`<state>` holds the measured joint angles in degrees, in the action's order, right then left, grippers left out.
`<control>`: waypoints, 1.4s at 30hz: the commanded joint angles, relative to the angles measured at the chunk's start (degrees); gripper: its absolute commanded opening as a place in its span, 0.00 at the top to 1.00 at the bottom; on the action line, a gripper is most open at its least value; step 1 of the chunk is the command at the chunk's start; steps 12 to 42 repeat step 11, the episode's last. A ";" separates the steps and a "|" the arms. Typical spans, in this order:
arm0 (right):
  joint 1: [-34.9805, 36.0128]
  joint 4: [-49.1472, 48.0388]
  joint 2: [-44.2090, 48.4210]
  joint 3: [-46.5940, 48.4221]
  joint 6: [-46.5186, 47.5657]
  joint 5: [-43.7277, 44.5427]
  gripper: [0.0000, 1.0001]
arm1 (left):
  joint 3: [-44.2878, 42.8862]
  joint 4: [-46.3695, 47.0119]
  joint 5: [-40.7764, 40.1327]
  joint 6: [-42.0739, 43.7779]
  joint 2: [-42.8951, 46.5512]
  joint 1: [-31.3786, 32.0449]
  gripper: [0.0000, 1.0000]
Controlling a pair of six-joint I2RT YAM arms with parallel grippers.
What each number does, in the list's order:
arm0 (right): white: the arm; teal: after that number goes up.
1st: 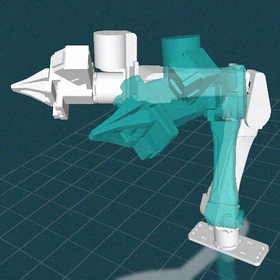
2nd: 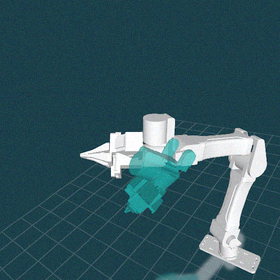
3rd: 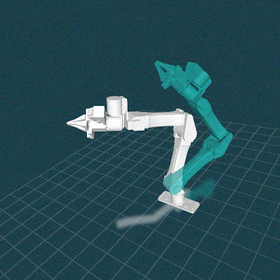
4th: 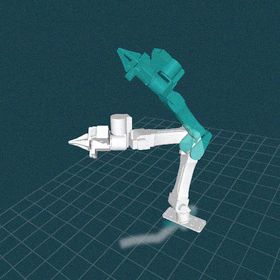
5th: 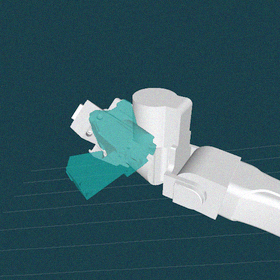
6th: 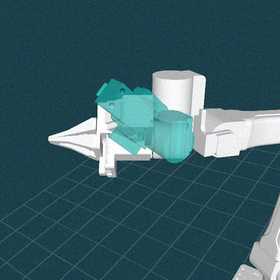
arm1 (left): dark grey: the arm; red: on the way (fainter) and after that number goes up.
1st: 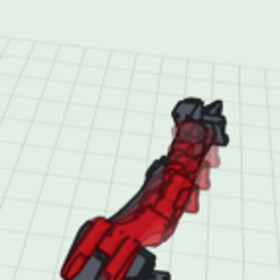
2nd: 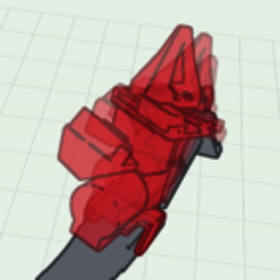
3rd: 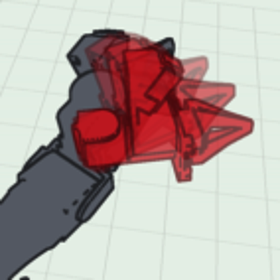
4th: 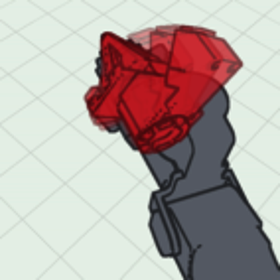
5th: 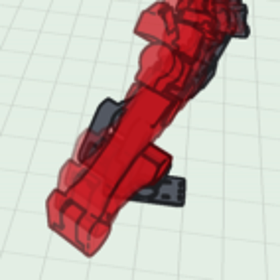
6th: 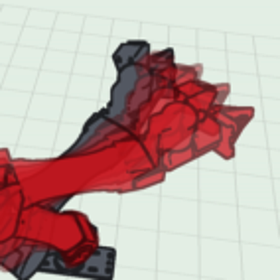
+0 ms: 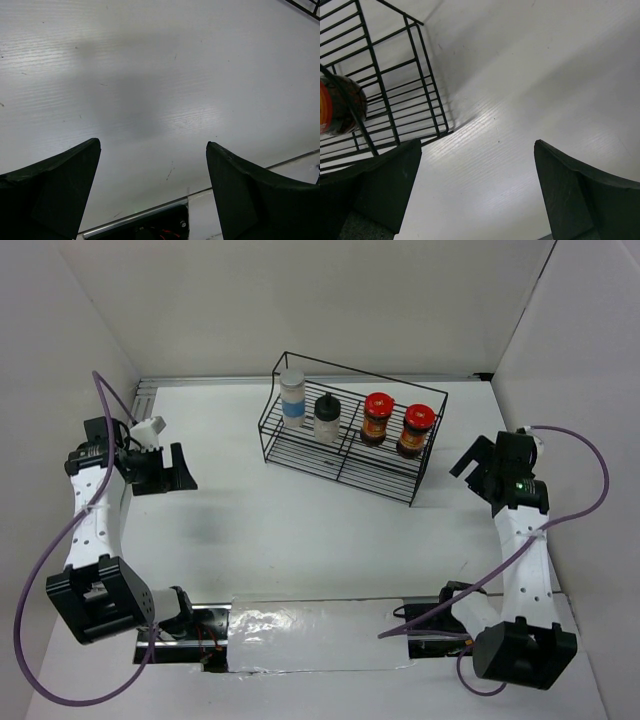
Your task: Organize the condiment bottles
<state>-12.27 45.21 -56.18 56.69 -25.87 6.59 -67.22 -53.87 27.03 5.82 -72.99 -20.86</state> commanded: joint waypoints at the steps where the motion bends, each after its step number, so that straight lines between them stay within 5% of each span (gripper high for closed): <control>1: 1.37 -0.65 1.87 0.00 1.25 -0.26 0.00 | -0.10 -0.01 1.89 0.50 1.89 0.03 0.01; 42: 4.01 -1.17 2.22 0.09 2.84 -0.88 0.00 | 0.69 0.08 2.06 1.03 3.91 0.03 0.01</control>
